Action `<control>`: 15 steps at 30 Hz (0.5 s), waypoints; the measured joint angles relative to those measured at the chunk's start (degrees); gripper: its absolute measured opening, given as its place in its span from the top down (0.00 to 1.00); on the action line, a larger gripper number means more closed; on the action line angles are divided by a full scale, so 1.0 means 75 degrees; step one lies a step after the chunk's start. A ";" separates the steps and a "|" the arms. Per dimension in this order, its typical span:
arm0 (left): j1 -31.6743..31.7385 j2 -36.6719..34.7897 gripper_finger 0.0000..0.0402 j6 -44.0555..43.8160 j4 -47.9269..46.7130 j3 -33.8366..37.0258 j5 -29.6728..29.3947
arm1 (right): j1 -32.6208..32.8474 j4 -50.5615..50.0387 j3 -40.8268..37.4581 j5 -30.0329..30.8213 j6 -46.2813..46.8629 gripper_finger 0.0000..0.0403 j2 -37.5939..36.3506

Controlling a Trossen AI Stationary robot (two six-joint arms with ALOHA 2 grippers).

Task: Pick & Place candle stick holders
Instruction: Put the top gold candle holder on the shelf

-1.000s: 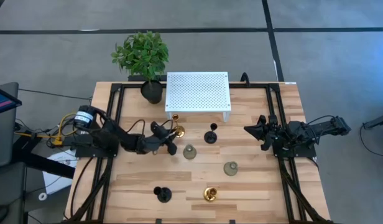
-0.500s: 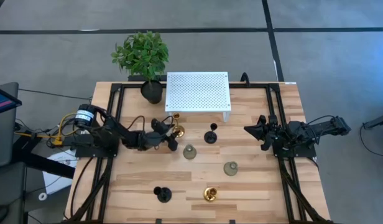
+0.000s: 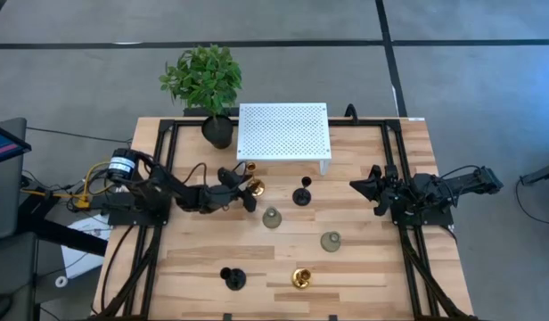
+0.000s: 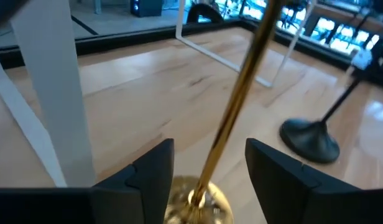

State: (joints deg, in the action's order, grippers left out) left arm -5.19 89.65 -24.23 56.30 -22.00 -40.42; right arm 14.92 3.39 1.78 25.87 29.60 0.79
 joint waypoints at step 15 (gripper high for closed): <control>0.0233 0.0000 0.74 -0.0008 -0.0107 -0.0165 0.0428 | -0.0003 0.0004 0.0000 0.0022 0.0000 1.00 0.0001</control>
State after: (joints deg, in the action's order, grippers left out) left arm -3.44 89.65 -24.29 55.50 -23.24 -37.21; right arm 14.90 3.42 1.78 26.03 29.61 0.80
